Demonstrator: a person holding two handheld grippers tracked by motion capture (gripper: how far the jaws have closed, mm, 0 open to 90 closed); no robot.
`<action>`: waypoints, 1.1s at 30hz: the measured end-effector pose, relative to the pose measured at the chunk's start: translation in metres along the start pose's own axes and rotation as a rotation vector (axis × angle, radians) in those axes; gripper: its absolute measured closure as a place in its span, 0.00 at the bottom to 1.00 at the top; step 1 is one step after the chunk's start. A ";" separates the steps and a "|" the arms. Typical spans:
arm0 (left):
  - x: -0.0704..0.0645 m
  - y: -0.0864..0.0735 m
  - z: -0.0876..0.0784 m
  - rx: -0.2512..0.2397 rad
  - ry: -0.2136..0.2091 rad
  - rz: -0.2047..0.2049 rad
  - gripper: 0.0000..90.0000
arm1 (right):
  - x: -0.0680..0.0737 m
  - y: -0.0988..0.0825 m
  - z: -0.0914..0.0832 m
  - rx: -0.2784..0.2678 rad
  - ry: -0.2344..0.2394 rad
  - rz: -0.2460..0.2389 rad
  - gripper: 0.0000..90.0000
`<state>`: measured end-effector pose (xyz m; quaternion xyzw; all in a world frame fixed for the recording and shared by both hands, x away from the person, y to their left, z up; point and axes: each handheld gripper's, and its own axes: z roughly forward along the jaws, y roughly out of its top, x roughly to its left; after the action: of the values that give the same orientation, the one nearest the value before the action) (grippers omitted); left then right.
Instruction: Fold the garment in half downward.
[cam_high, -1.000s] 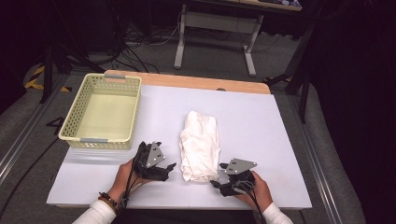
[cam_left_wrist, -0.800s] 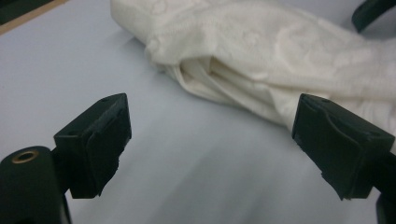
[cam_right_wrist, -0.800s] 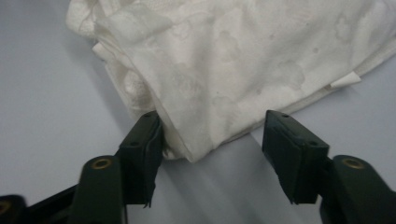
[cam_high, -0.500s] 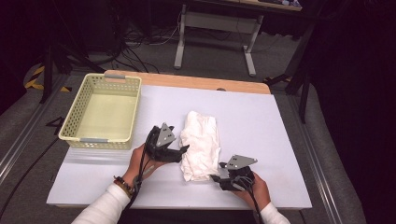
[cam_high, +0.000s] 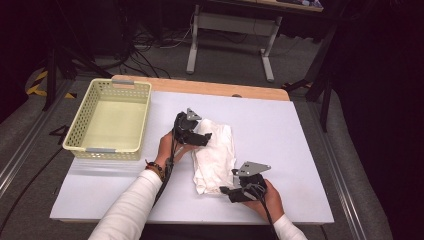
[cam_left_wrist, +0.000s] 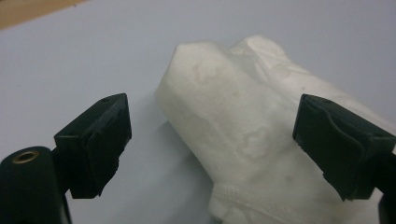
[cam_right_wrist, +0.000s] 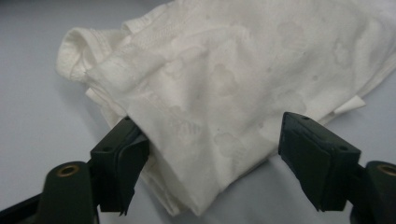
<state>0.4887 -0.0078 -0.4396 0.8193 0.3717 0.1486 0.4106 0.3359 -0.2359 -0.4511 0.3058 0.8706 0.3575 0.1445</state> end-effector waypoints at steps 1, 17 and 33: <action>0.000 0.000 0.000 0.000 0.000 0.000 0.13 | 0.000 0.000 0.000 0.000 0.000 0.000 0.26; -0.006 -0.008 0.018 0.129 -0.049 -0.034 0.33 | -0.001 0.000 0.004 0.044 0.042 0.045 0.34; -0.018 -0.012 0.010 0.096 -0.118 0.070 0.81 | 0.007 -0.001 0.001 -0.011 0.073 -0.036 0.95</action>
<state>0.4760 -0.0213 -0.4540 0.8577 0.3246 0.0964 0.3868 0.3300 -0.2317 -0.4529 0.2763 0.8786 0.3704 0.1207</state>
